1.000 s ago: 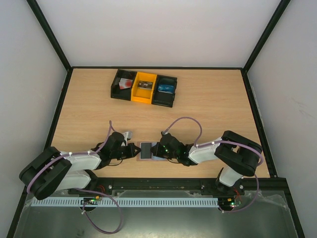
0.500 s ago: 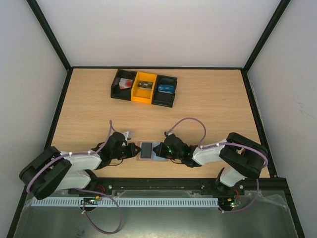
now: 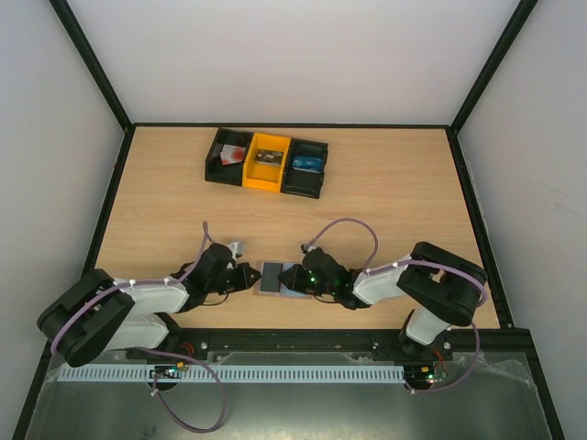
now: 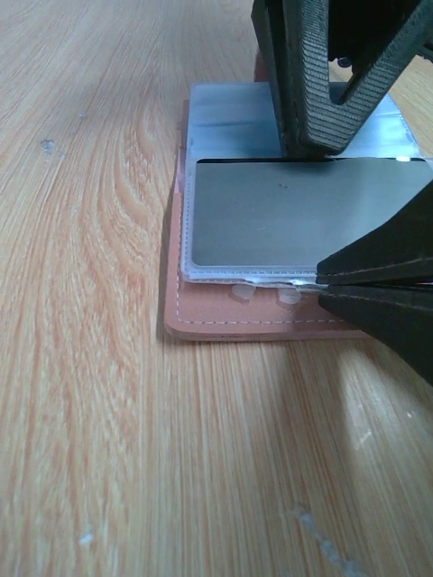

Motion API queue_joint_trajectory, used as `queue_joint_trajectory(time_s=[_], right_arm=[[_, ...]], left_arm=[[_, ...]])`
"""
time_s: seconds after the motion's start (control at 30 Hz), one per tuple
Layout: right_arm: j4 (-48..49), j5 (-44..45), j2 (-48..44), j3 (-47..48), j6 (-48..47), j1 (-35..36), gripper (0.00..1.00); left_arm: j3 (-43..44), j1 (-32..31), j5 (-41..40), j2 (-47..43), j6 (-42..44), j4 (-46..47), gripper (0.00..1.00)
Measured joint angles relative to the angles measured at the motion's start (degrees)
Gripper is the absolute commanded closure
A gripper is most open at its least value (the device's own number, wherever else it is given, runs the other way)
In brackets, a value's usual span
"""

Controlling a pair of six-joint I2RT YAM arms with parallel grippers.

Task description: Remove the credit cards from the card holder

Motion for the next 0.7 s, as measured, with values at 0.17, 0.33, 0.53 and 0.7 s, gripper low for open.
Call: queue_joint_trajectory(time_s=[0.17,0.33,0.53,0.7], right_arm=[[0.6,-0.2,1.5,0.4,0.0,-0.1,0.92],[0.6,0.2,1.5,0.3,-0.2,-0.5,0.98],[1.8,0.8,0.3,-1.1,-0.2,-0.6,0.98],[3.7,0.6,-1.6,-3.4,0.0,-0.6,0.98]], left_arm=[[0.4,-1.3,-0.9,3.2,-0.9,3.9,0.97],[0.7,-2.5,-3.0,4.6,-2.1,5.5,0.97],[1.2,-3.4,-5.1,4.0,-2.4,4.2,0.97],[1.3,-3.8,-6.7,1.0,-2.8,-0.3,0.97]])
